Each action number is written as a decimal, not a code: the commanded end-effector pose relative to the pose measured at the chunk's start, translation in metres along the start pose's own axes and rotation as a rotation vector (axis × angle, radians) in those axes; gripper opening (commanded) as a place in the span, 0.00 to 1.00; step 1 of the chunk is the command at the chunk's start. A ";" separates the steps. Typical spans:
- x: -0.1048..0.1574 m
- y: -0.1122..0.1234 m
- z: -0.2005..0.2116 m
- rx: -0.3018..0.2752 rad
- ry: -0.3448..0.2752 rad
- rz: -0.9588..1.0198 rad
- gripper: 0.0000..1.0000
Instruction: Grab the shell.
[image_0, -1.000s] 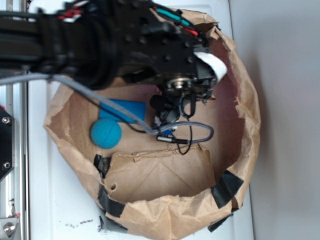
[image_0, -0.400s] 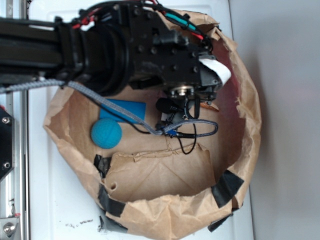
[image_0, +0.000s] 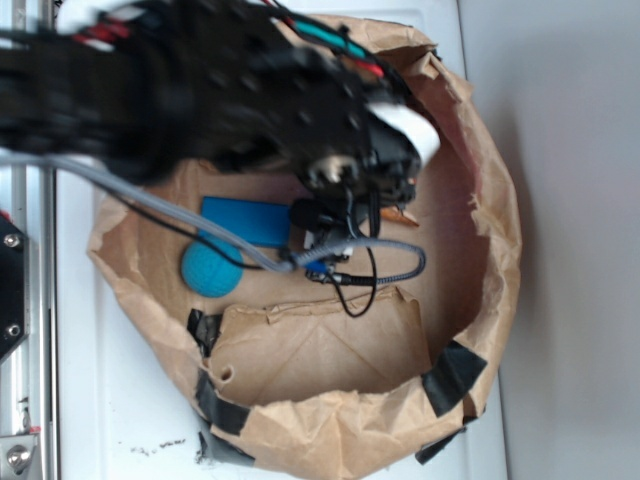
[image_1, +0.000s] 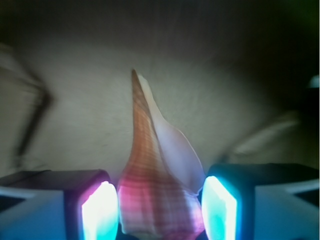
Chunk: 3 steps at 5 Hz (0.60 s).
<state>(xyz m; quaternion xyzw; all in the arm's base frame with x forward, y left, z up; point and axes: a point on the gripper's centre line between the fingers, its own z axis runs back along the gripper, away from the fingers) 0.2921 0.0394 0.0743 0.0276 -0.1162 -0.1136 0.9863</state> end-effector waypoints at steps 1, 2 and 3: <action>-0.009 0.004 0.078 -0.147 -0.014 -0.017 0.00; -0.018 -0.014 0.093 -0.134 -0.022 -0.047 0.00; -0.018 -0.015 0.088 -0.077 -0.028 -0.043 0.00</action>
